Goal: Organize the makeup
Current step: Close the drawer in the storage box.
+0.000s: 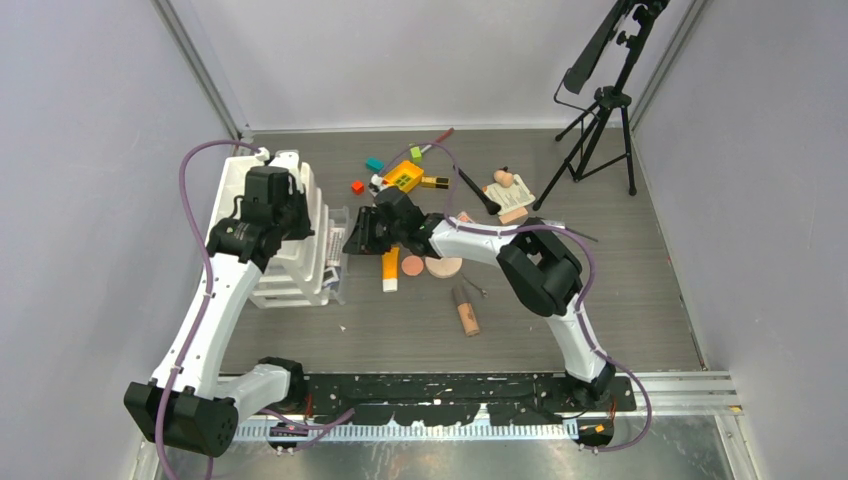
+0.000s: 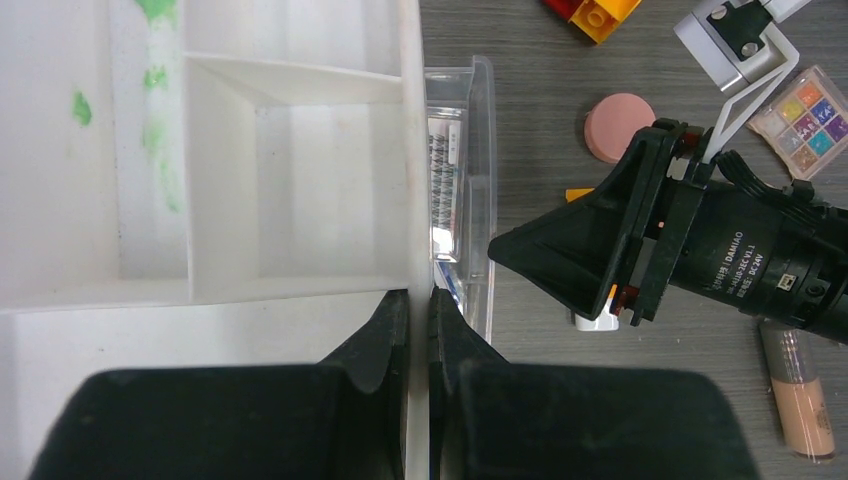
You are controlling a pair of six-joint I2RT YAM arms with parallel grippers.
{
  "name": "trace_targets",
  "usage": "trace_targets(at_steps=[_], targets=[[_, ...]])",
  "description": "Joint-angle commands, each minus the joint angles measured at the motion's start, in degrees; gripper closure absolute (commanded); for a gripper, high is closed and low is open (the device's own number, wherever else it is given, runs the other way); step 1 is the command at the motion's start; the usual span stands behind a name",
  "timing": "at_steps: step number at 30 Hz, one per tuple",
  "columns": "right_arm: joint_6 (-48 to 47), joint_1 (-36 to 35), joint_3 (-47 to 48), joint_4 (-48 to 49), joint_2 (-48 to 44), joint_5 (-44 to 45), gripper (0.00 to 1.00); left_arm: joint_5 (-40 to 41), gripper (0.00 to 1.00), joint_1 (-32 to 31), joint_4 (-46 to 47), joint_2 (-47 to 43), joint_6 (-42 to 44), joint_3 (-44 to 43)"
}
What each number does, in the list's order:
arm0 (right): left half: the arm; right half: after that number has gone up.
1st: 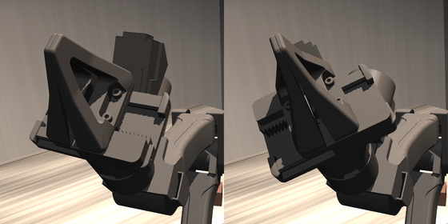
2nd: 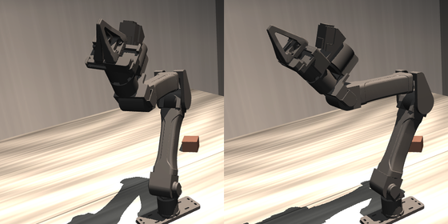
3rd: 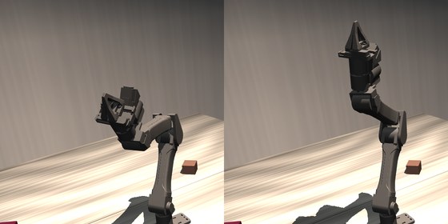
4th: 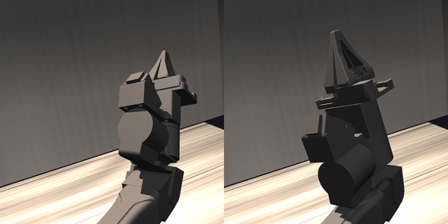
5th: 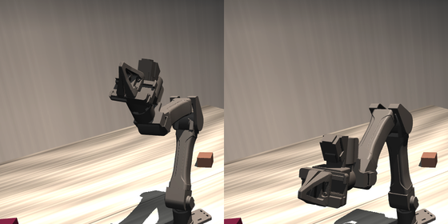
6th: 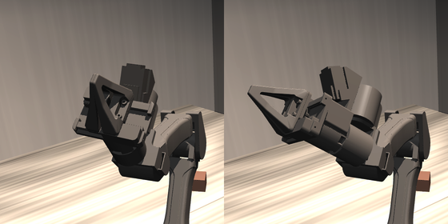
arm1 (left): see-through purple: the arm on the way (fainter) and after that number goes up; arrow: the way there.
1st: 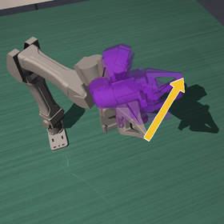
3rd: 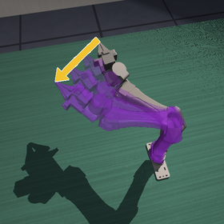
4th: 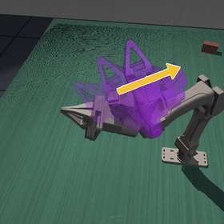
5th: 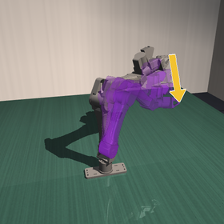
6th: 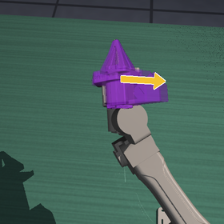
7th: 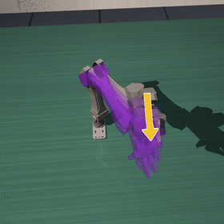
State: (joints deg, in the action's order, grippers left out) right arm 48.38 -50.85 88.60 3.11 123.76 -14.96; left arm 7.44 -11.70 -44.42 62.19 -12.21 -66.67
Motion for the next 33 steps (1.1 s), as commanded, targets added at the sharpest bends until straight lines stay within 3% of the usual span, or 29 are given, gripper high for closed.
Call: trace_targets(at_steps=[1,8,16,22,33], targets=[[0.95,-0.38,3.77,2.64,0.76,-0.07,0.66,-1.11,1.0,-0.07,7.65,-2.25,-0.1,-1.35],[-0.2,-0.39,1.72,2.52,-0.44,3.29,0.67,-1.07,1.0,-0.12,7.59,-2.34,-0.1,-1.32],[-2.23,-0.35,-10.16,13.67,-10.77,9.26,0.67,-1.02,1.0,-0.08,7.56,-2.34,-0.01,-1.35],[-1.59,-0.25,-7.42,3.27,-9.66,19.28,0.66,-1.11,1.0,-0.08,7.6,-2.32,-0.01,-1.35],[-1.37,-0.48,2.45,-8.93,-2.18,16.25,0.67,-1.11,1.0,-0.07,7.59,-2.34,-0.01,-1.38]])
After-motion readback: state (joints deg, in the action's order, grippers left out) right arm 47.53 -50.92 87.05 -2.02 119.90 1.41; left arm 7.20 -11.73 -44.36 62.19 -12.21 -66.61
